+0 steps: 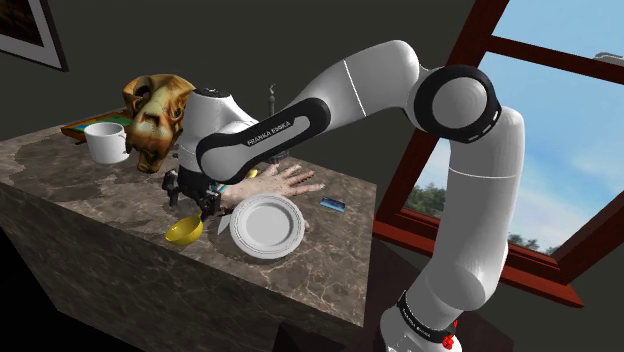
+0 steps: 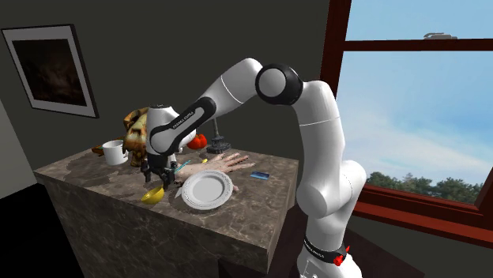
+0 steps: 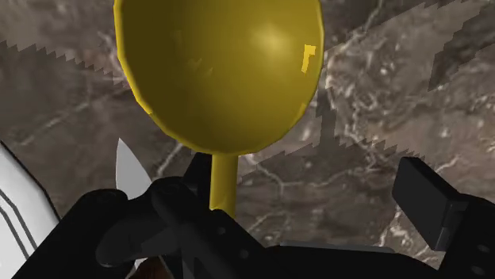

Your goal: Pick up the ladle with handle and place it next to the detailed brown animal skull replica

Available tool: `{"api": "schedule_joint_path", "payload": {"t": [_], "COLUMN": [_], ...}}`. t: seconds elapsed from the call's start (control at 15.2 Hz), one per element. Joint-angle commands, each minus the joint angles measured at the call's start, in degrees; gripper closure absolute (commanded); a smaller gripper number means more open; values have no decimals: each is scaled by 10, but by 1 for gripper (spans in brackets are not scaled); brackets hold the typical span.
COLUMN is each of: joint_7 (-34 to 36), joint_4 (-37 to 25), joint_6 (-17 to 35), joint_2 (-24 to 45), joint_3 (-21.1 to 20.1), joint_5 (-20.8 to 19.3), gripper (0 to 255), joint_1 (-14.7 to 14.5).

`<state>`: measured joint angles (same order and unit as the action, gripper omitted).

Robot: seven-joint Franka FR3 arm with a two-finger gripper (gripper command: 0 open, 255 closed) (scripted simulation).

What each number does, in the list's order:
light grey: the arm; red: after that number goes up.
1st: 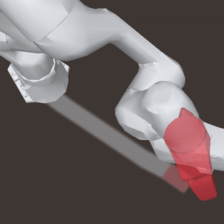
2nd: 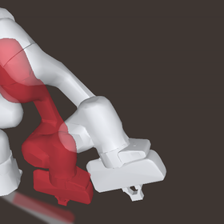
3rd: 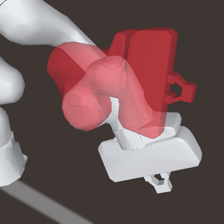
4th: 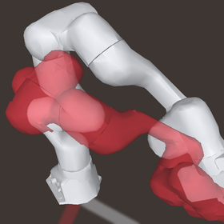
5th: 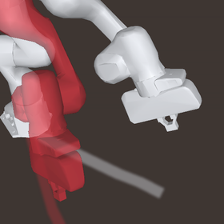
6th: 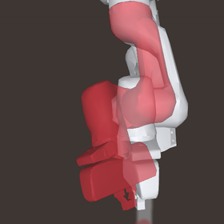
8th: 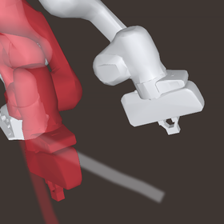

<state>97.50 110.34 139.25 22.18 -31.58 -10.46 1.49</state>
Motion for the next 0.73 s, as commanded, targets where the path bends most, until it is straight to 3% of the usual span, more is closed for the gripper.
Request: {"api": "schedule_joint_path", "payload": {"t": [0.0,0.13,0.66], "joint_7": [-11,-23,-23], "joint_4": [0,-2,-2], "joint_6": [-20,-44,-44], "joint_2": [-22,-47,-47], "joint_3": [-9,-18,-18], "joint_5": [16,34,34], "gripper": [0,0,0], "joint_1": [10,21,21]}}
